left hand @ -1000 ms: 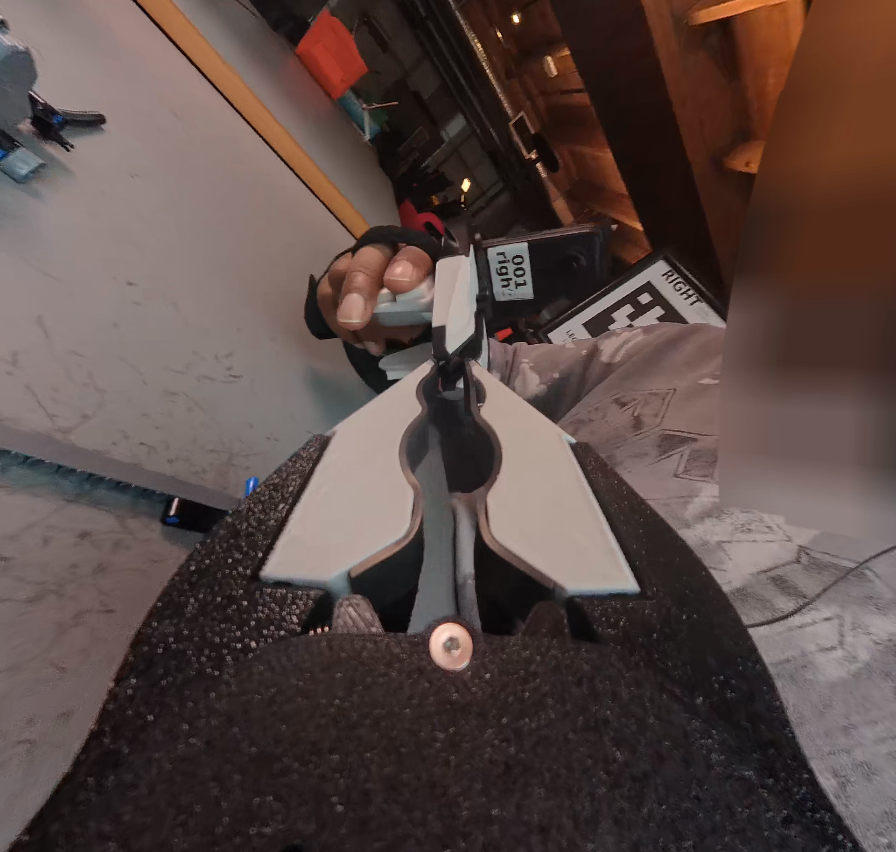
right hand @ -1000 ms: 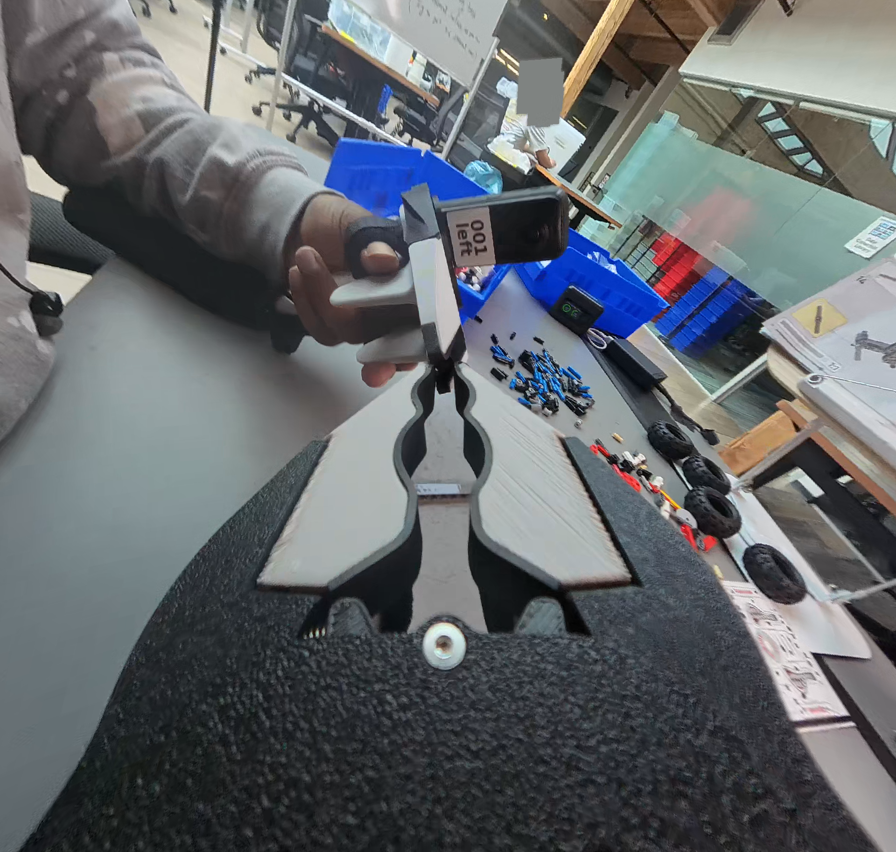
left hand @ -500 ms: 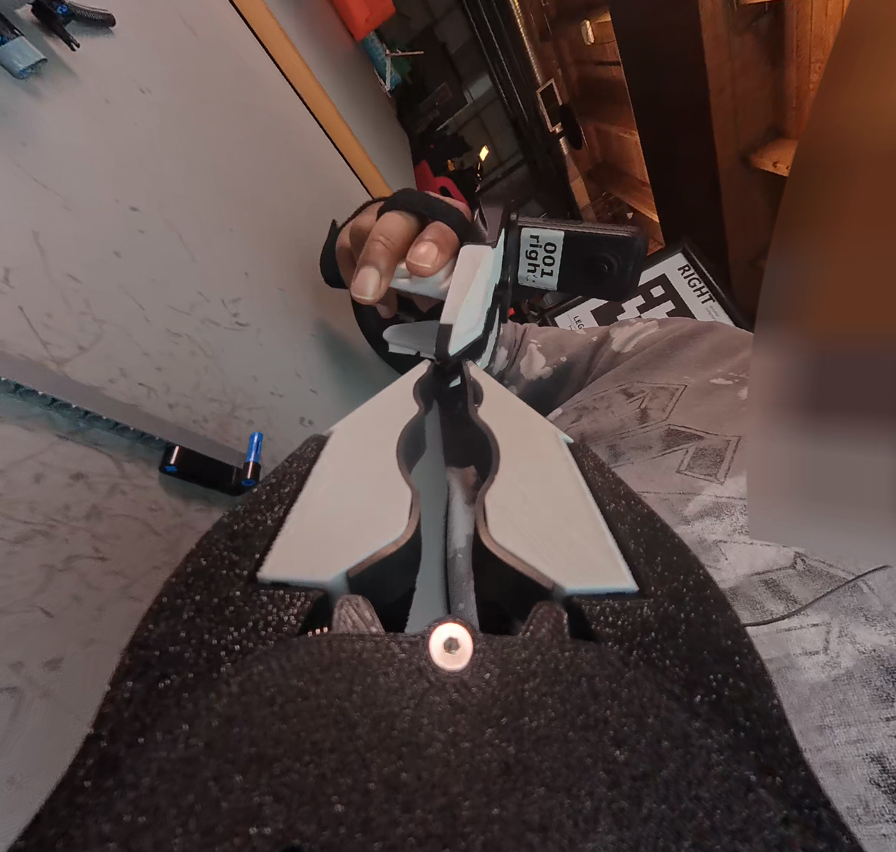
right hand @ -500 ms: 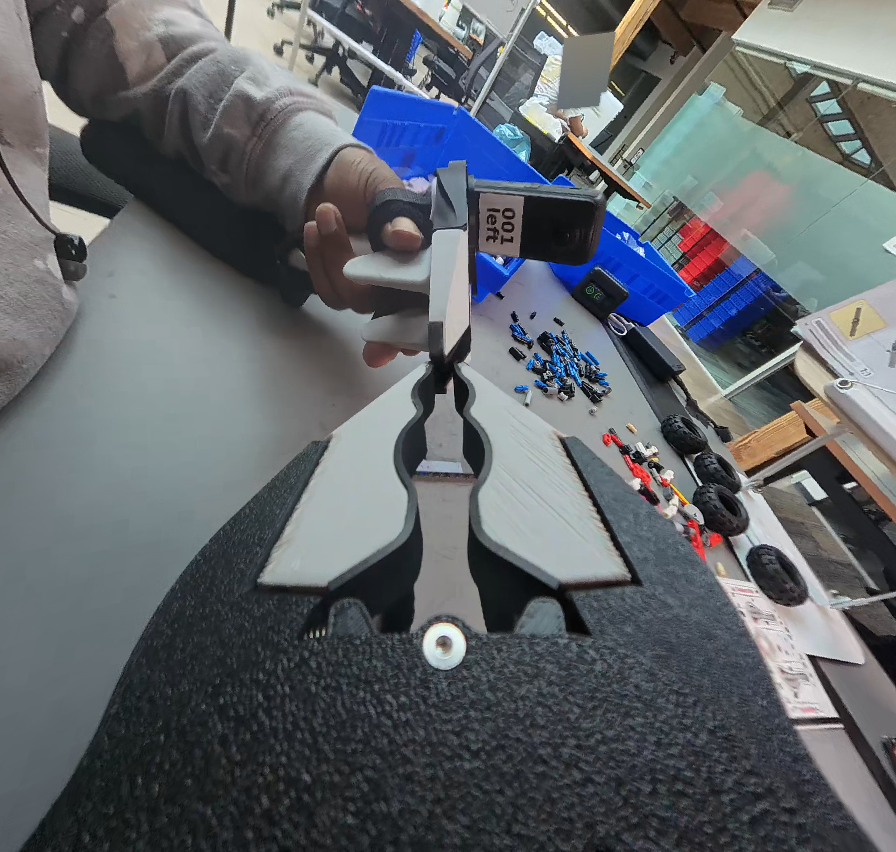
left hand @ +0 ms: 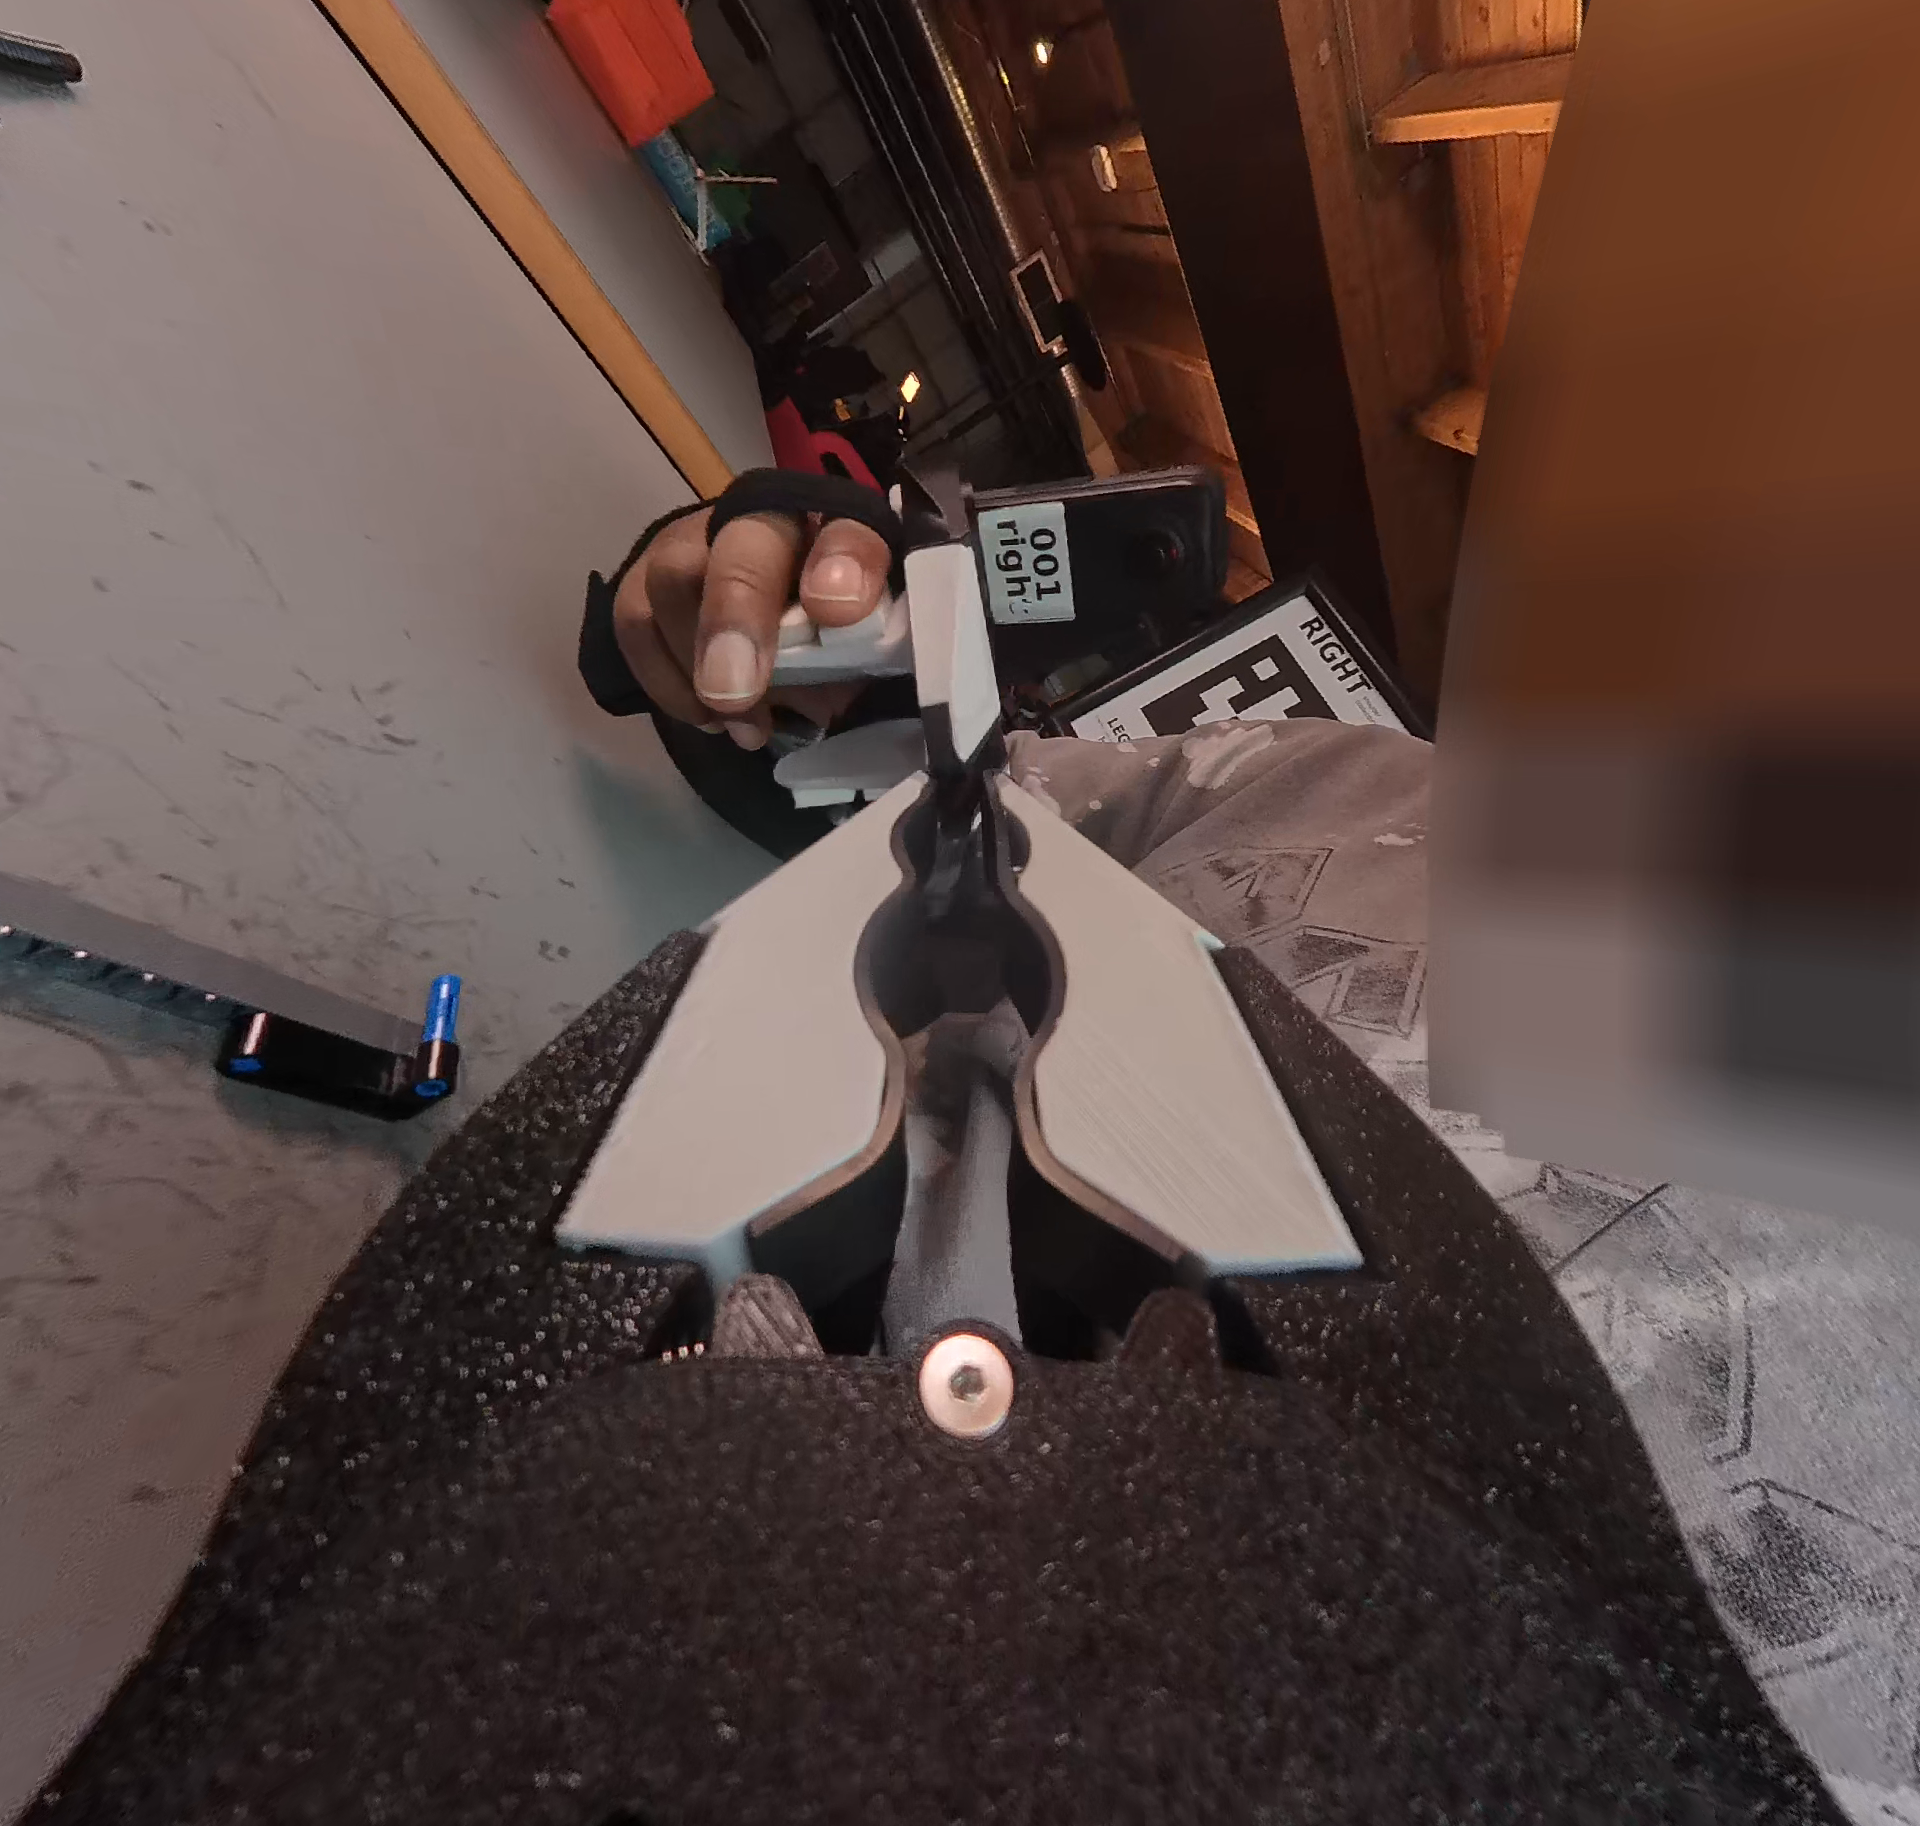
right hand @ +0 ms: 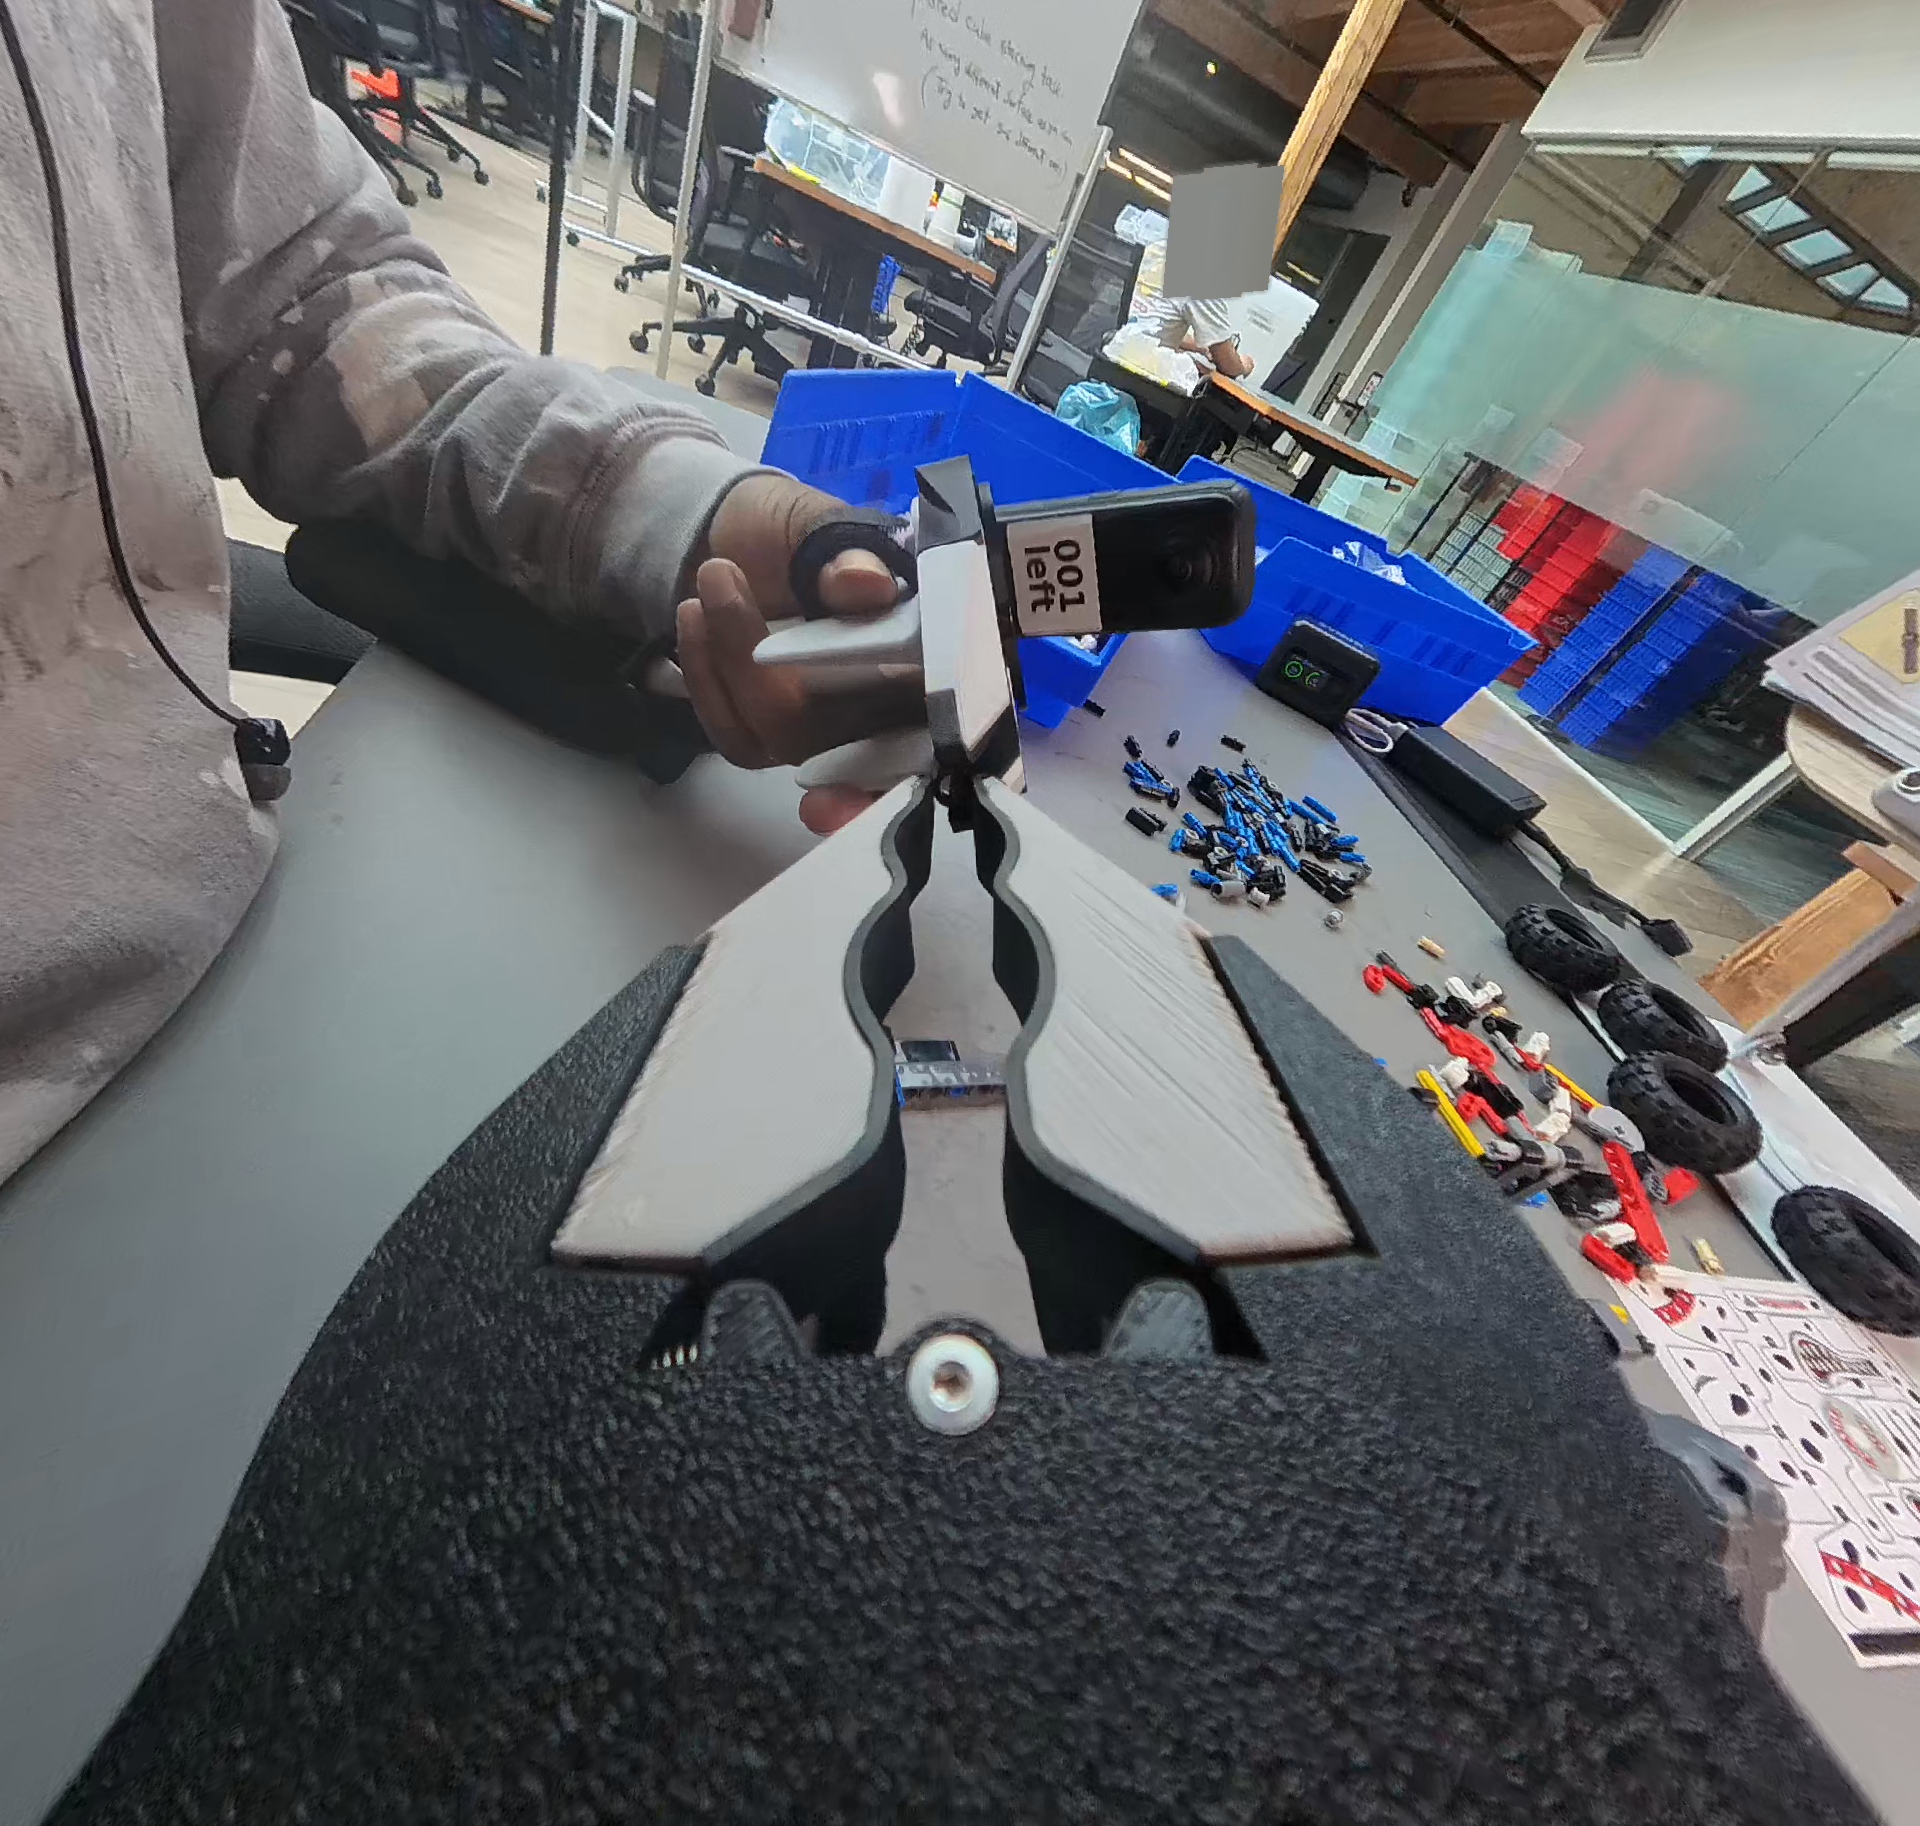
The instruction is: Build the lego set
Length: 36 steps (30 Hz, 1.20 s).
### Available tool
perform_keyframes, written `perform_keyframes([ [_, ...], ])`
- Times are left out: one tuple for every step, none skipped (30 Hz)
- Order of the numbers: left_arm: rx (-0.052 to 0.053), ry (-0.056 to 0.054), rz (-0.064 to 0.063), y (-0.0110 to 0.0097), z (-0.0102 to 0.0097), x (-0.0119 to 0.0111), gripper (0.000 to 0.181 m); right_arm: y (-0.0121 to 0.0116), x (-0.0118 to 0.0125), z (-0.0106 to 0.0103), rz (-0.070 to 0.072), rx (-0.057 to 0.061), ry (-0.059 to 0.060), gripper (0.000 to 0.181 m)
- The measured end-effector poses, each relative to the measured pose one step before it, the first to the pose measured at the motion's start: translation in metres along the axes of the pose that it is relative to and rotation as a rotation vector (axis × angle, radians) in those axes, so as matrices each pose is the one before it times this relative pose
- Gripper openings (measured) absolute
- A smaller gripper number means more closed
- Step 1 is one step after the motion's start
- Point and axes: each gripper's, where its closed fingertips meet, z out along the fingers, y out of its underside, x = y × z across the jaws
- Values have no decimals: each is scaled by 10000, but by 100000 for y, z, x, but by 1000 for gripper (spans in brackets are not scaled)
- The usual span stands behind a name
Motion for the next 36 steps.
perform_keyframes([
  [-55, -246, 1, 56, -68, -342, 8, 320, -14, 57, -89, -197, -2, 7],
  [-50, -226, 24, 89, -66, -317, 8, 262, -3, 61, -182, -167, 40, 7],
  [-69, -231, 7, 126, -39, -347, 8, 209, -76, 60, -144, -133, -4, 9],
  [-70, -156, -15, 136, -26, -256, 8, 92, -69, 39, -34, -69, -29, 9],
  [-11, -93, -49, 64, -11, -196, 8, 8, -29, 6, -18, -15, -13, 9],
  [-15, -56, -82, 52, -15, -153, 8, 78, -18, 12, -54, -62, -5, 9],
  [-13, -18, -56, 24, -9, -98, 8, 233, -24, 16, -83, -140, -10, 9],
  [21, 76, -34, -34, -11, 82, 8, 254, -42, 33, -60, -131, -17, 8],
  [0, 100, -20, -10, 12, 158, 8, 96, -46, 17, 10, -28, -21, 8],
  [-37, -31, 21, 59, 23, -46, 8, 6, -30, -12, 53, 10, -18, 7],
  [-9, -17, -23, 27, 23, -36, 8, 24, 17, -12, 2, -10, 1, 7],
  [27, 10, -41, -35, 3, -12, 8, 1, 26, 6, -22, 2, 17, 7],
  [24, -2, -39, -42, -6, -36, 8, 44, 47, 18, -7, -17, 24, 7],
  [39, -31, -24, -57, -28, -94, 8, 107, 65, 42, 10, -38, 34, 7],
  [28, -53, -33, -38, -24, -140, 8, 160, 29, 50, 18, -68, 3, 7],
  [6, -46, -49, -7, -25, -155, 8, 139, 17, 45, 36, -56, -3, 7],
  [18, -23, -53, -22, -38, -117, 8, 94, 44, 55, 59, -37, 21, 7],
  [23, -20, -32, -51, -23, -81, 8, 54, -28, 29, 23, -12, -26, 9],
  [-7, 5, -15, 0, -7, -34, 8, -27, -38, 4, -2, 17, -20, 9],
  [-4, 11, -9, 1, 0, 8, 8, -33, -17, -6, 1, 8, -9, 9],
  [-14, -16, 11, 21, 29, -9, 8, -41, -18, -17, 0, 8, -11, 9],
  [-11, -33, 15, 27, 18, -40, 8, -55, -18, -13, 12, 28, -6, 9],
  [-9, 24, -1, 16, 23, 46, 8, -62, -13, -16, 3, 24, -4, 9],
  [3, 3, 4, -6, 12, 11, 8, -16, 1, -5, -3, -8, 6, 9],
  [0, -11, 14, 10, 5, 2, 8, -7, 10, -12, -6, -1, 3, 9],
  [-9, 10, 10, 12, 11, 40, 8, -30, 21, -7, 12, 12, 11, 8],
  [-6, 3, 6, 23, 31, 17, 8, -25, 13, -25, -8, 0, 1, 7],
  [5, -2, 2, -1, 11, 10, 8, 1, 17, -7, 1, -4, 4, 7],
  [12, -4, -7, -24, -1, 8, 8, -5, 22, 14, 9, -4, 13, 7],
  [17, -16, -16, -19, -8, -30, 8, 42, 20, 22, 30, -19, 12, 7],
  [17, -32, -11, -15, -8, -65, 8, 79, 23, 14, 101, -49, -19, 7],
  [46, -53, 11, -63, -9, -90, 8, 100, 97, 22, 195, -54, -22, 7],
  [73, -63, 99, -149, -53, -53, 9, 44, 171, -5, 287, -10, -15, 7],
  [89, -132, 277, -289, -179, -34, 11, 129, 316, -90, 369, -64, -15, 7],
  [-19, -343, 568, -267, -340, -158, 19, 285, 581, -257, 351, -131, 53, 7],
  [-269, -744, 910, 11, -431, -615, 24, 374, 789, -373, 338, -142, 134, 7],
])
